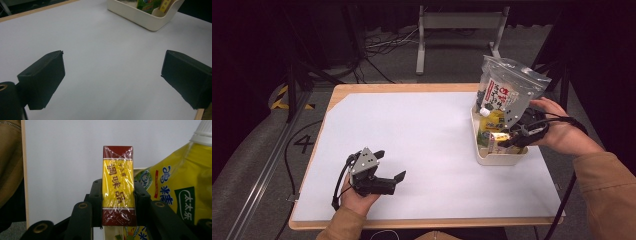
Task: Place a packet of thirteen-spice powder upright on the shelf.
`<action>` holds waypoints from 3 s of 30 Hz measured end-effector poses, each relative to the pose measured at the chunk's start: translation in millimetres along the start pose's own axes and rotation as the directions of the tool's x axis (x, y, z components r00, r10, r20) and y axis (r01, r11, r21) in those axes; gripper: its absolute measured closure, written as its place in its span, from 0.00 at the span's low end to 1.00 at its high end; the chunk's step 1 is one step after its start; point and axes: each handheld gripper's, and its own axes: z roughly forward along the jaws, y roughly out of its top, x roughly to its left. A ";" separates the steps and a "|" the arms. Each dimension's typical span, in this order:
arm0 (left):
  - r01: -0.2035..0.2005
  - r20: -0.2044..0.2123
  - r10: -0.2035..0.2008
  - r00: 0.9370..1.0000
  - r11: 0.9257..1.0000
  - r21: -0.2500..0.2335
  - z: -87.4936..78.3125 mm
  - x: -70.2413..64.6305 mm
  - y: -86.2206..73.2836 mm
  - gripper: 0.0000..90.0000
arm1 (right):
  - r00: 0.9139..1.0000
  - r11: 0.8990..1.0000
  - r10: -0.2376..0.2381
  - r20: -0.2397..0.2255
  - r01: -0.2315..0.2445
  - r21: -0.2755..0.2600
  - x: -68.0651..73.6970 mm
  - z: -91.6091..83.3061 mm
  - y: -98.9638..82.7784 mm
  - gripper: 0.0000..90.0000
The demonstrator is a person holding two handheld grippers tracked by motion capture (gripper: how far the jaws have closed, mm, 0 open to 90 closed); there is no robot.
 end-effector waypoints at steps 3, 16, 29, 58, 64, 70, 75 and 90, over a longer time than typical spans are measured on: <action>-0.002 0.000 0.002 1.000 1.000 -0.002 -0.3 0.3 0.1 0.06 | 1.000 1.000 -0.006 0.000 0.006 0.017 0.0 3.7 1.2 0.76; 0.003 0.005 -0.003 1.000 1.000 0.005 1.1 0.1 -0.2 0.06 | 1.000 0.999 0.007 0.018 -0.008 0.033 0.8 18.8 -3.7 0.75; 0.003 0.007 -0.003 1.000 1.000 0.013 2.3 0.4 -0.5 0.06 | 0.999 0.999 0.030 0.030 -0.030 0.012 1.5 28.8 -12.3 0.75; 0.000 0.007 0.000 1.000 1.000 0.021 3.3 0.9 -0.8 0.06 | 0.998 0.999 0.039 0.057 -0.041 0.034 5.9 36.2 -20.0 0.55; 0.004 0.010 -0.005 1.000 1.000 0.019 4.1 0.3 -0.5 0.06 | 0.995 0.997 0.067 0.074 -0.064 -0.041 8.1 29.1 -27.3 0.51; 0.006 0.012 -0.006 1.000 1.000 0.022 4.7 1.4 -0.5 0.06 | 0.986 0.977 0.122 0.113 -0.099 -0.190 15.6 19.2 -46.6 0.51; 0.005 0.013 -0.005 1.000 1.000 0.020 4.9 1.1 -0.1 0.06 | 0.977 0.949 0.152 0.147 -0.103 -0.297 26.6 8.6 -59.8 0.49; 0.021 -0.009 -0.021 1.000 1.000 -0.001 -13.5 7.9 -6.7 0.06 | 0.892 0.842 0.397 0.214 -0.262 -0.471 67.3 1.9 -91.7 0.22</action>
